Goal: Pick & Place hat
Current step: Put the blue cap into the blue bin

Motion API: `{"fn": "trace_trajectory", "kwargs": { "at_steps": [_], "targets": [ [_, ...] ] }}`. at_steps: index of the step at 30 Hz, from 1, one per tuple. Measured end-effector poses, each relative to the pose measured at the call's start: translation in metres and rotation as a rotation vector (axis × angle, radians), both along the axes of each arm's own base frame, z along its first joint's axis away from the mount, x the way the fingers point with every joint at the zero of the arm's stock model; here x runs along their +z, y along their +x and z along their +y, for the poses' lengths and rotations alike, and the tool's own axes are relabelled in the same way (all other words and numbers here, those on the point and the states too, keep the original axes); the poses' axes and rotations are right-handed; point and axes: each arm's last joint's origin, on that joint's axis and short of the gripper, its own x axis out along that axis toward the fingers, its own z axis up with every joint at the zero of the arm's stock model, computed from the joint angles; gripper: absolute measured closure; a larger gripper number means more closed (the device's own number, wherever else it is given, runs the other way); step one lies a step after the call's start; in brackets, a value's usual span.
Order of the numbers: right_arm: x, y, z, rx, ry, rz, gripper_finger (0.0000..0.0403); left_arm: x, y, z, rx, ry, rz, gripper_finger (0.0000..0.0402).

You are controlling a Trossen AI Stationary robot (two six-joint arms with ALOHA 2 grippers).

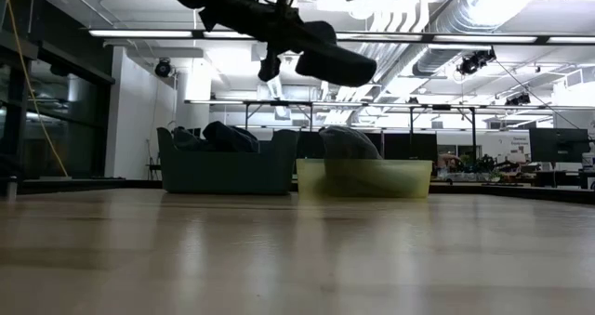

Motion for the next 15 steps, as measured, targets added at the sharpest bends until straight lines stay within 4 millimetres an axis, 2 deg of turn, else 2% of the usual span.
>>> {"fn": "trace_trajectory", "kwargs": {
  "at_steps": [6,15],
  "targets": [
    [0.014,-0.028,0.008,-0.025,0.046,-0.022,0.019,-0.005,-0.007,0.013,0.075,0.024,0.052,0.0394],
    [0.012,-0.053,0.016,-0.067,0.136,0.061,0.0185,-0.021,-0.032,0.042,0.212,0.08,0.256,0.0394]
  ]
}}
